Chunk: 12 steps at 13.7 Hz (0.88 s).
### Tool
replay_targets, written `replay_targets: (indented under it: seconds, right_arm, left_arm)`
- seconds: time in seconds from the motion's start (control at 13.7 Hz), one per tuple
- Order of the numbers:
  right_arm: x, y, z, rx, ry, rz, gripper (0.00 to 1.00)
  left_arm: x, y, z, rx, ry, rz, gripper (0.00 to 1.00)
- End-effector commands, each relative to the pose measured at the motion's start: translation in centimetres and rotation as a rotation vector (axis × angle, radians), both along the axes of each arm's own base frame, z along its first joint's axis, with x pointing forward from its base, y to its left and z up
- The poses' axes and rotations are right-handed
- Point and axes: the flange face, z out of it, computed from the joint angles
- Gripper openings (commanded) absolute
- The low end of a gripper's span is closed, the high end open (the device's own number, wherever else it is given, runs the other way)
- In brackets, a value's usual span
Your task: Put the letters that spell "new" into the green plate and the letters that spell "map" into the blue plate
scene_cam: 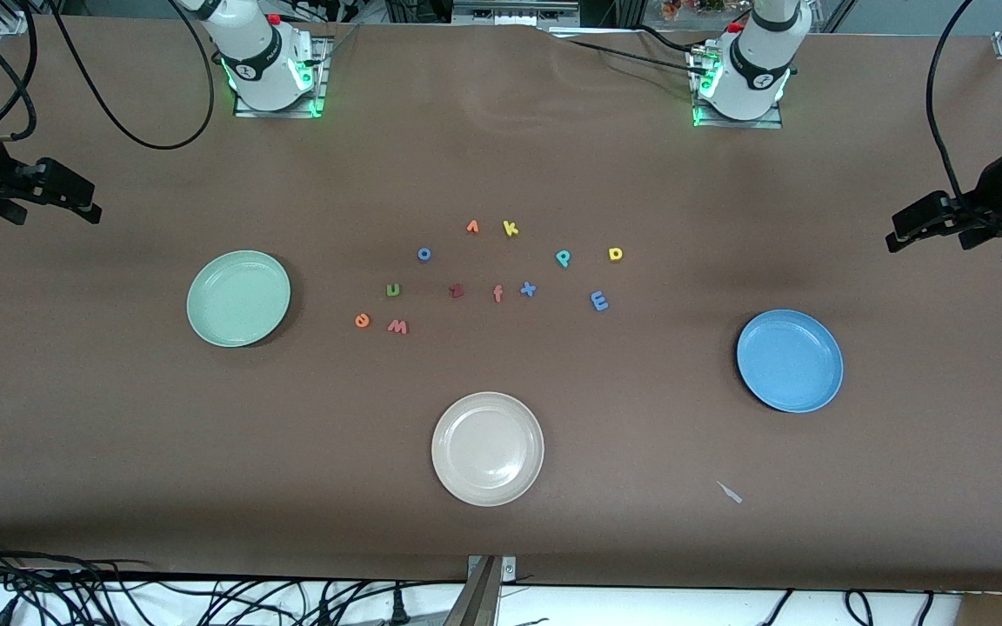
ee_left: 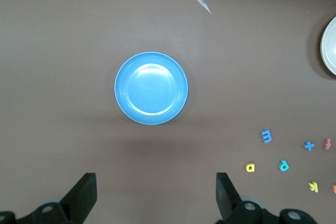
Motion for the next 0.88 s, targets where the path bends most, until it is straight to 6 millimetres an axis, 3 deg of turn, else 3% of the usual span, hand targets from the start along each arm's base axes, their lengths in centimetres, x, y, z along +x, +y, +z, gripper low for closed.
replay_targets:
  seconds: [0.0,0.22,0.37,0.58,0.8]
  right_arm:
    - [-0.2,0.1,0.3,0.000,0.003,-0.010,1.00]
    - [-0.1,0.1,0.2,-0.006,0.002,-0.009,1.00]
    - [0.5,0.7,-0.9,-0.008,0.002,-0.027,1.00]
    - [1.9,3.5,-4.2,-0.019,0.052,-0.008,1.00]
    - [4.6,6.0,-8.6,-0.019,0.041,-0.074,1.00]
  left_arm:
    - [-0.2,0.1,0.3,0.025,0.002,-0.021,1.00]
    - [-0.2,0.1,0.2,0.025,0.004,-0.021,1.00]
    - [-0.2,0.1,0.3,0.025,0.002,-0.023,1.00]
    - [-0.2,0.1,0.3,0.025,0.002,-0.021,1.00]
    - [-0.2,0.1,0.3,0.025,0.002,-0.021,1.00]
